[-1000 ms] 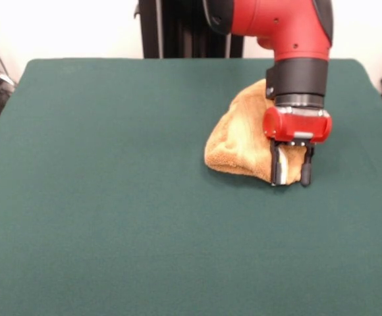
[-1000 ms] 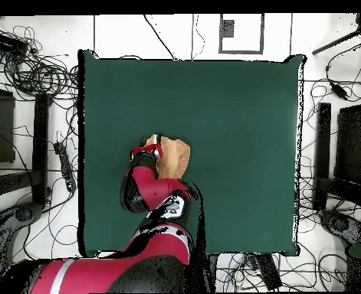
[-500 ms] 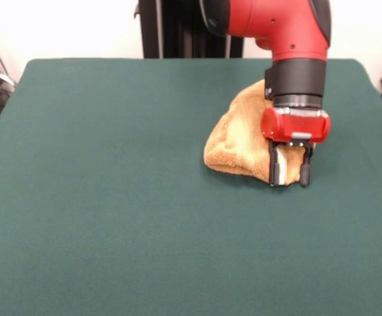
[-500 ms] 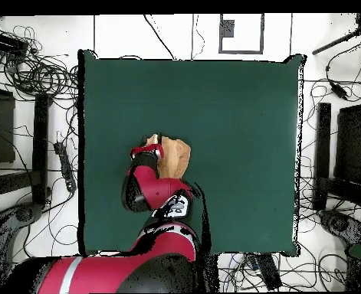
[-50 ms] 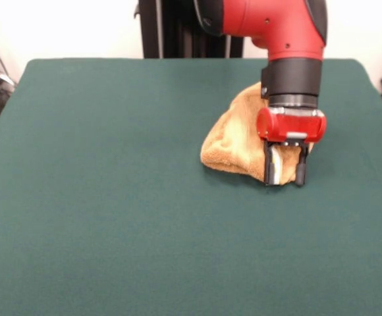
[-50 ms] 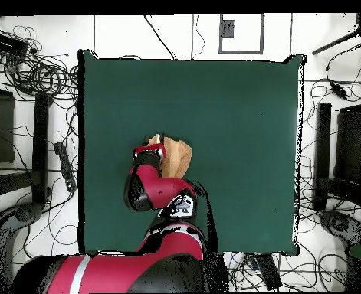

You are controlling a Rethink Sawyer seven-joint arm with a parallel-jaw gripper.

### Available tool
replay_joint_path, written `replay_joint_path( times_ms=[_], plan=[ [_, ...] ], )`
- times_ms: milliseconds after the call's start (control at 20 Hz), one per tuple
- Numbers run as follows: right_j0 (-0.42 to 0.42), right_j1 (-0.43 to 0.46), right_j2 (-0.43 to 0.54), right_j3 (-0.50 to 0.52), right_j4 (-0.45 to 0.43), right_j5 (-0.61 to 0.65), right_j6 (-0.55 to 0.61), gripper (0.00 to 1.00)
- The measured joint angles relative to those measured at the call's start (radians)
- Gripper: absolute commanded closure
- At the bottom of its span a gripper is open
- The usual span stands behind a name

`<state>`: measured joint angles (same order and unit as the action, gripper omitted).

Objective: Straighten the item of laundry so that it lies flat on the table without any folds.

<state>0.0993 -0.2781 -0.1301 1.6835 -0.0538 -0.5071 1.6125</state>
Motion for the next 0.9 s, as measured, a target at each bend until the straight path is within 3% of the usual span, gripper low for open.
replay_joint_path(
  times_ms=[900],
  plan=[
    [-0.012,-0.001,0.004,0.002,0.000,0.002,0.000,0.00]
  ],
)
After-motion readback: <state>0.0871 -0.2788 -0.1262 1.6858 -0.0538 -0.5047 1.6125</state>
